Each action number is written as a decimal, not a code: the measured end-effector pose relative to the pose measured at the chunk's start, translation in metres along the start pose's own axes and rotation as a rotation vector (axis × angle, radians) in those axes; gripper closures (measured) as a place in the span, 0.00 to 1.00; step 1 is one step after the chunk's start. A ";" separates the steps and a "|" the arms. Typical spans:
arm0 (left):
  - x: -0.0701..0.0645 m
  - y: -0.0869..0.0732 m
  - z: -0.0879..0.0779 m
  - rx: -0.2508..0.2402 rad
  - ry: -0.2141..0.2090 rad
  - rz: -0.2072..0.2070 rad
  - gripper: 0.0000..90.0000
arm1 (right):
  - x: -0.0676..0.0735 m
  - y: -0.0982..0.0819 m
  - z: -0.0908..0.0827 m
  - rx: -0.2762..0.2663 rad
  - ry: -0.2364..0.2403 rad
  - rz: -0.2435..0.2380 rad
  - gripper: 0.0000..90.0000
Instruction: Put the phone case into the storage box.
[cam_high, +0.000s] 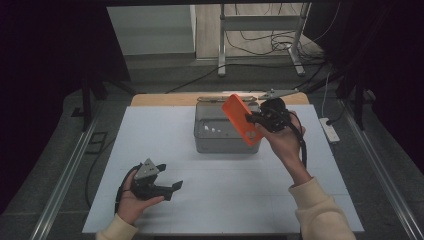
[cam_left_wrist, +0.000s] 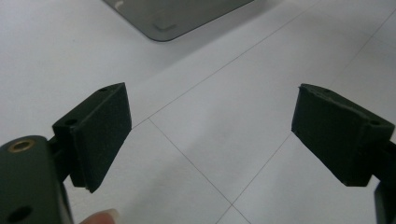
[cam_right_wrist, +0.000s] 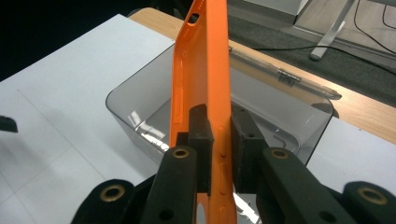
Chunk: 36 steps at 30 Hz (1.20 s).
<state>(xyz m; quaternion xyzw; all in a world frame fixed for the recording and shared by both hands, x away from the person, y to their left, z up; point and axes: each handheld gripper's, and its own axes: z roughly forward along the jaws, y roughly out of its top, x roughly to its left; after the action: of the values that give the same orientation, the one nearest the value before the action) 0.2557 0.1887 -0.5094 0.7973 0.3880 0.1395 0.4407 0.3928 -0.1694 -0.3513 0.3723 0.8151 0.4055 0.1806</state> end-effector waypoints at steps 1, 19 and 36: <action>0.000 0.000 0.000 0.002 -0.001 -0.001 0.13 | -0.001 0.001 0.001 -0.002 -0.003 0.004 0.89; -0.001 0.000 0.000 0.002 -0.001 0.000 0.13 | -0.007 0.013 0.018 0.013 -0.076 0.027 0.89; -0.001 0.000 0.000 0.003 0.003 0.001 0.13 | -0.016 0.019 0.030 0.035 -0.133 0.041 0.89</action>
<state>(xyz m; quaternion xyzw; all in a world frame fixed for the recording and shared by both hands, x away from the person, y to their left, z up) 0.2553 0.1882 -0.5089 0.7980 0.3884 0.1403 0.4388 0.4295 -0.1583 -0.3548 0.4183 0.8004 0.3690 0.2196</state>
